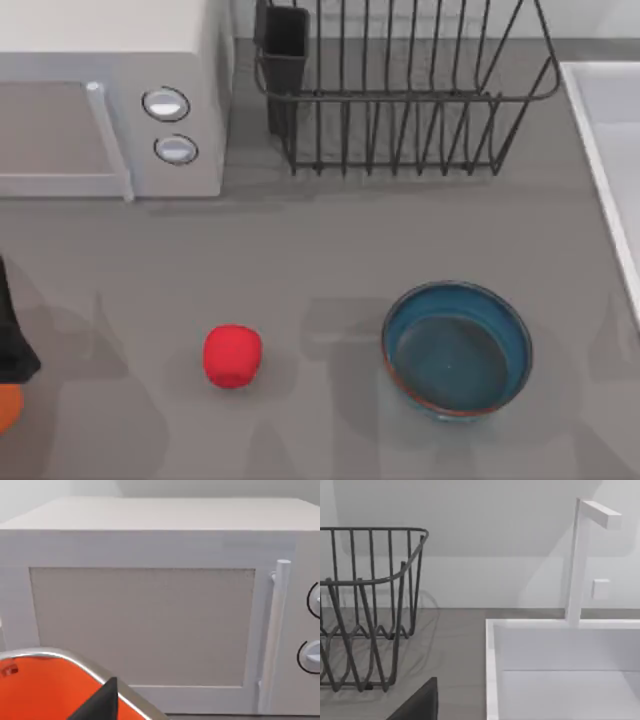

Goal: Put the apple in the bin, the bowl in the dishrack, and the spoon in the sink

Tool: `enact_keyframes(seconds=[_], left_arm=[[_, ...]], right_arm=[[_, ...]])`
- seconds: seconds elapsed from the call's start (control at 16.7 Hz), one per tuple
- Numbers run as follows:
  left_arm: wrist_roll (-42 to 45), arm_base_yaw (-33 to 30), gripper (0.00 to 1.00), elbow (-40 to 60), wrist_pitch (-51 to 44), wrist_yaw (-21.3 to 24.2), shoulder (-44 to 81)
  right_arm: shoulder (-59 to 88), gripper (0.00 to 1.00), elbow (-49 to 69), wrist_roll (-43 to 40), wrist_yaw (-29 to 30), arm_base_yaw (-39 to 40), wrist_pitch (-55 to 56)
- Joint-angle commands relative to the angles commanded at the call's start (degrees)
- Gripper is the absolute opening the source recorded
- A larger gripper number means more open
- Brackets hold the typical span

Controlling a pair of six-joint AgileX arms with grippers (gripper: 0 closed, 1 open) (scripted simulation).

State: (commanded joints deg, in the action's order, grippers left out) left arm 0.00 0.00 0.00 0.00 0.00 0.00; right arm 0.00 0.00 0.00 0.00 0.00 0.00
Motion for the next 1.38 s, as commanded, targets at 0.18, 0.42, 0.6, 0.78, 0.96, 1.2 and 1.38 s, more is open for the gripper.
enact_keyframes(seconds=[0.18,0.42,0.6,0.78,0.96,1.2,1.38], left_arm=[[-0.3,-0.3,1.0,0.6,-0.4,0.0,0.6],[-3.9,-4.2,1.0,7.9,-6.6,0.1,9.1],[-8.5,-9.1,1.0,17.3,-14.2,0.3,21.9],[-13.8,-14.6,1.0,28.6,-23.0,0.4,38.7],[-19.1,-20.1,1.0,40.3,-32.0,0.5,57.2],[-25.5,-26.8,1.0,54.7,-43.1,0.7,80.4],[-29.5,-30.9,1.0,63.6,-50.1,0.7,93.8]], right_arm=[[0.0,1.0,0.0,0.0,0.0,0.0,0.0],[0.0,1.0,0.0,0.0,0.0,0.0,0.0],[0.0,1.0,0.0,0.0,0.0,0.0,0.0],[0.0,1.0,0.0,0.0,0.0,0.0,0.0],[0.0,1.0,0.0,0.0,0.0,0.0,0.0],[0.0,1.0,0.0,0.0,0.0,0.0,0.0],[0.0,1.0,0.0,0.0,0.0,0.0,0.0]])
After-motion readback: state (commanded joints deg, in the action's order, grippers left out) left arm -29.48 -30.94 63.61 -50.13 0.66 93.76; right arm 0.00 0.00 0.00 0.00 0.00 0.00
